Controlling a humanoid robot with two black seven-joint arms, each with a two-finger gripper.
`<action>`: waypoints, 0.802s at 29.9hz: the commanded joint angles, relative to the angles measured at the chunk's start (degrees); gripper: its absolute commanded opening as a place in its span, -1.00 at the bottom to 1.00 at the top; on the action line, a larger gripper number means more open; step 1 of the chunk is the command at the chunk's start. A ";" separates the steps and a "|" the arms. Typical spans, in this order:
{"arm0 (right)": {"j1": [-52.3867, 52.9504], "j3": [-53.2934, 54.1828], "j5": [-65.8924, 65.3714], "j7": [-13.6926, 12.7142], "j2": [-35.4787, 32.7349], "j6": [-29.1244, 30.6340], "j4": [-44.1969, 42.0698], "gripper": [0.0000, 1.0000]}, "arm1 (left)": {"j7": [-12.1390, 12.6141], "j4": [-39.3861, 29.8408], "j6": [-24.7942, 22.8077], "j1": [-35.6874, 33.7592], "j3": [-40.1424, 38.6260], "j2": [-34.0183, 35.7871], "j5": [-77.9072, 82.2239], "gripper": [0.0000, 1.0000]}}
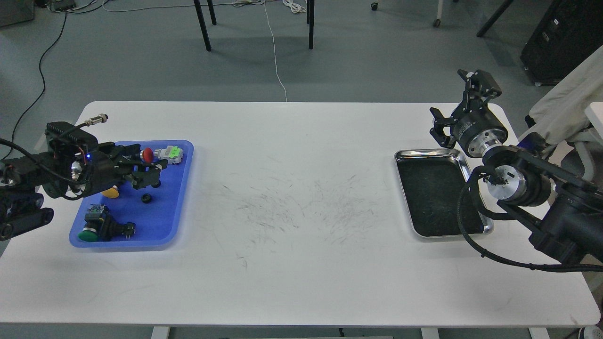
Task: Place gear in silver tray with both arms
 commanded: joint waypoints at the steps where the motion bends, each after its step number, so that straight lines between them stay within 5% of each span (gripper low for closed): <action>1: 0.00 0.01 0.00 0.01 0.18 -0.01 -0.06 0.98 | 0.00 2.57 -0.09 1.11 -0.13 -2.30 -0.56 0.63; 18: 0.18 -0.26 -0.09 -0.08 0.18 0.08 -0.41 0.98 | 0.00 3.72 -0.53 5.59 -3.29 -3.01 -1.00 0.61; 24: 0.18 -0.34 -0.09 -0.08 0.09 0.08 -0.24 0.98 | 0.00 5.90 -0.18 7.00 -3.56 -3.36 -0.65 0.43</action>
